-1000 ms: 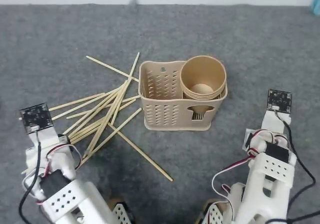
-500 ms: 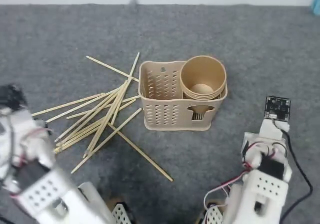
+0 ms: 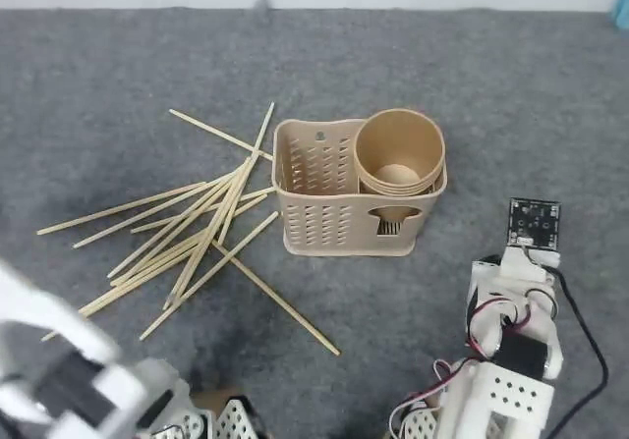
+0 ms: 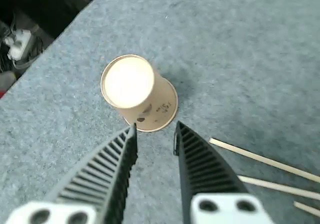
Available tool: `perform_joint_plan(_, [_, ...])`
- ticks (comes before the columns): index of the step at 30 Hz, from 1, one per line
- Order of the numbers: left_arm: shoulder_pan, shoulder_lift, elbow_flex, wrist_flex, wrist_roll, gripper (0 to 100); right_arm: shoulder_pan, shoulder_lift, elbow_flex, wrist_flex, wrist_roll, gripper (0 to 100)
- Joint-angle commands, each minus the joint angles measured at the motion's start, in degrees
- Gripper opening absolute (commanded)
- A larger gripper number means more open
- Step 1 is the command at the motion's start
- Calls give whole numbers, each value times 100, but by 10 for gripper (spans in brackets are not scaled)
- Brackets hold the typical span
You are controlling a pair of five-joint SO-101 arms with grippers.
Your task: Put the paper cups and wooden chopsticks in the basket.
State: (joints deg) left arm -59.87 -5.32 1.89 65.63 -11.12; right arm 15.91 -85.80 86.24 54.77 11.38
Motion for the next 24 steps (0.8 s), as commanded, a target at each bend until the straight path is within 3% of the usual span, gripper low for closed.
perform_joint_plan(1, [-123,932,-1218,334,-97,116,-40,-110,-18,22,88,65])
perform_joint_plan(5, [-123,2040,-2334,809,-413,116,-48,-110,-9,22,88,65])
perform_joint_plan(16, [-114,4475,-5182,1626,-404,115,-48,-110,-9,31,97,65])
perform_joint_plan(24, [-70,5495,-6607,2963,-396,111,-330,-154,79,57,290,63])
